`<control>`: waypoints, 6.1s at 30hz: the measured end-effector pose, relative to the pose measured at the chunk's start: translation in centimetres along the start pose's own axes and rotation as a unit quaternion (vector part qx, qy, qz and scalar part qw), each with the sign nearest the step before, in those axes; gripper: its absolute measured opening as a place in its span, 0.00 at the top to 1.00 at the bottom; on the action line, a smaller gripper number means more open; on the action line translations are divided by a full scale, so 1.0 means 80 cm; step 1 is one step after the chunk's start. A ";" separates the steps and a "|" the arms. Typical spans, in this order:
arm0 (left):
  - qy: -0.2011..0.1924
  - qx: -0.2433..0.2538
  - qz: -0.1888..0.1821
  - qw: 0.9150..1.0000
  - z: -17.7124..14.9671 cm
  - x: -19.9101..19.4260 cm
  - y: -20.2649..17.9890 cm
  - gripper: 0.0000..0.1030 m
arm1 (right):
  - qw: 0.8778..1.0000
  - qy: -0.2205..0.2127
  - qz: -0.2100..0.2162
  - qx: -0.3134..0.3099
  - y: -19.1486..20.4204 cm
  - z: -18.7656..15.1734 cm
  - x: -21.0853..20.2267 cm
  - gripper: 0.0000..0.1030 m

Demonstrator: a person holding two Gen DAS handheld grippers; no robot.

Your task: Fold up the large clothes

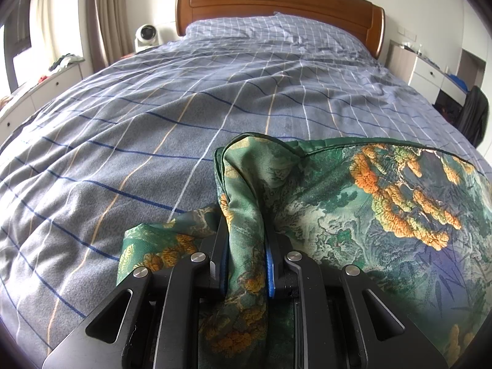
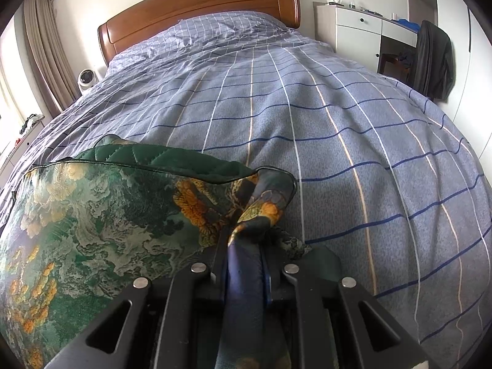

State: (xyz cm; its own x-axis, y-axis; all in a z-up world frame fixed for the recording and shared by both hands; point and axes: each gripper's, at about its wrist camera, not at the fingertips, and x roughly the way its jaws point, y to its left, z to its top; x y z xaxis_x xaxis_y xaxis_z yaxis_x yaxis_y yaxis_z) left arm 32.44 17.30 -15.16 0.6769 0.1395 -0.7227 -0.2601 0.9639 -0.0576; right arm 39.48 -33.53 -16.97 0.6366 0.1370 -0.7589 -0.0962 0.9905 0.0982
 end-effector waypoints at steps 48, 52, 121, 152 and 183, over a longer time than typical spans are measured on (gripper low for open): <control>-0.021 0.066 -0.167 0.984 -0.194 -0.346 -0.115 0.03 | 0.977 -0.176 -0.027 -0.116 0.104 -0.165 -0.277 0.23; 0.026 0.082 -0.192 0.978 -0.184 -0.336 -0.129 0.03 | 0.980 -0.179 -0.012 -0.086 0.090 -0.161 -0.288 0.23; 0.051 0.187 -0.174 0.965 -0.092 -0.139 -0.202 0.01 | 0.996 -0.046 0.054 -0.044 0.056 -0.122 -0.136 0.23; 0.017 0.178 -0.293 0.939 -0.096 -0.216 -0.229 0.01 | 0.967 0.017 0.181 0.181 -0.054 -0.166 -0.176 0.23; 0.069 0.178 -0.359 0.914 0.013 -0.240 -0.253 0.01 | 0.981 -0.160 0.086 0.072 0.045 -0.134 -0.214 0.64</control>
State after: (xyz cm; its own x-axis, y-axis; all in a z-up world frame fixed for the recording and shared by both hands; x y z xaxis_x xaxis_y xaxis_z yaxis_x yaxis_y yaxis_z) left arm 25.42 -4.68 0.64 0.4853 -0.5646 -0.6676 0.4736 0.8116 -0.3420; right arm 20.00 -32.40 -10.52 0.8298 0.2766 -0.4847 -0.1296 0.9403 0.3148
